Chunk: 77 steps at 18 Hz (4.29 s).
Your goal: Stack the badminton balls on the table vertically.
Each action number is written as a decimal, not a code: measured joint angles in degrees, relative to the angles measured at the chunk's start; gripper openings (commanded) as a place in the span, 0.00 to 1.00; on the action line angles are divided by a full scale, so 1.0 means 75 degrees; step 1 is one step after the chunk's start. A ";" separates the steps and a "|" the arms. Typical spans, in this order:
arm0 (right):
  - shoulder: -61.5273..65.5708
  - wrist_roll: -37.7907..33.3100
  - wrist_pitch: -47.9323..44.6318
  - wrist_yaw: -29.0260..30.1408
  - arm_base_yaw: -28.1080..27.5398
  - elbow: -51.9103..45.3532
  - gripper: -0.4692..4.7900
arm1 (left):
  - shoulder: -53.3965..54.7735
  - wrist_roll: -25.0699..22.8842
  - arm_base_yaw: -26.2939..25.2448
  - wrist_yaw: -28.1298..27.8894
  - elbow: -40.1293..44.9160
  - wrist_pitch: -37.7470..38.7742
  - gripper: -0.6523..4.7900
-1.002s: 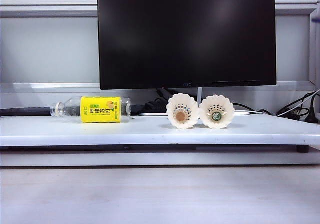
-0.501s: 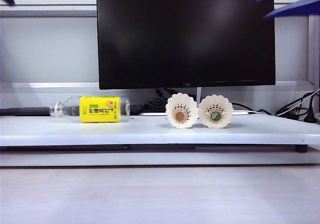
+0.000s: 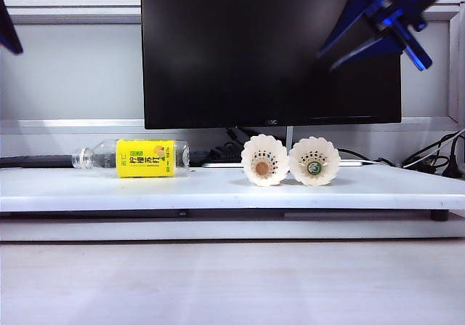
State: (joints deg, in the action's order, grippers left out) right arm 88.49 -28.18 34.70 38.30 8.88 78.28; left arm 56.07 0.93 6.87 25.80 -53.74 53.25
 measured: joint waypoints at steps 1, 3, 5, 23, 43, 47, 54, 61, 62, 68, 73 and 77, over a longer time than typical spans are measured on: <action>0.0364 0.0309 0.0641 -0.0510 0.0073 0.0580 0.35 | 0.0047 -0.0006 0.0000 -0.0023 -0.0003 0.0012 0.75; 0.0845 0.0501 0.1142 -0.1137 0.0169 0.1163 0.36 | 0.0119 -0.0003 0.0003 -0.0044 0.0000 -0.0076 0.75; 0.1195 0.0527 0.1565 -0.1425 0.0224 0.1416 0.42 | 0.0154 0.0026 0.0000 -0.0038 -0.0003 -0.0286 0.75; 0.3418 0.0058 0.3392 -0.1652 0.0577 0.3739 0.49 | 0.0157 0.0221 0.0006 0.0423 -0.0003 -0.0877 0.75; 0.4913 -0.0554 0.5928 -0.2314 0.0854 0.5945 0.49 | 0.0157 0.0187 0.0006 0.0428 -0.0003 -0.0691 0.75; 0.4916 -0.0670 0.5931 -0.2559 0.0866 0.5945 0.49 | 0.0157 0.0184 0.0006 0.0428 -0.0003 -0.0583 0.75; 0.5007 -0.0787 0.5904 -0.2888 0.0947 0.5945 0.49 | 0.0157 0.0169 0.0006 0.0431 -0.0003 -0.0548 0.75; 0.5380 -0.0801 0.5796 -0.2897 0.1131 0.5942 0.49 | 0.0157 0.0169 0.0006 0.0428 -0.0003 -0.0527 0.75; 0.5397 -0.0810 0.5756 -0.2900 0.1137 0.5942 0.49 | 0.0157 0.0166 0.0006 0.0423 -0.0003 -0.0519 0.75; 0.5444 -0.0839 0.5394 -0.2999 0.1137 0.5942 0.49 | 0.0157 0.0128 0.0003 0.0420 -0.0003 -0.0525 0.75; 0.5458 -0.0857 0.5351 -0.3133 0.1137 0.5942 0.48 | 0.0157 0.0111 0.0006 0.0420 -0.0003 -0.0527 0.75; 0.5485 -0.0863 0.5301 -0.3241 0.1137 0.5942 0.46 | 0.0157 0.0108 0.0006 0.0420 -0.0003 -0.0539 0.75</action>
State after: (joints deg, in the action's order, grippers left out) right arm 129.62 -34.65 74.46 14.00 17.41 122.85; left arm 57.25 1.74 6.92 28.95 -53.76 49.21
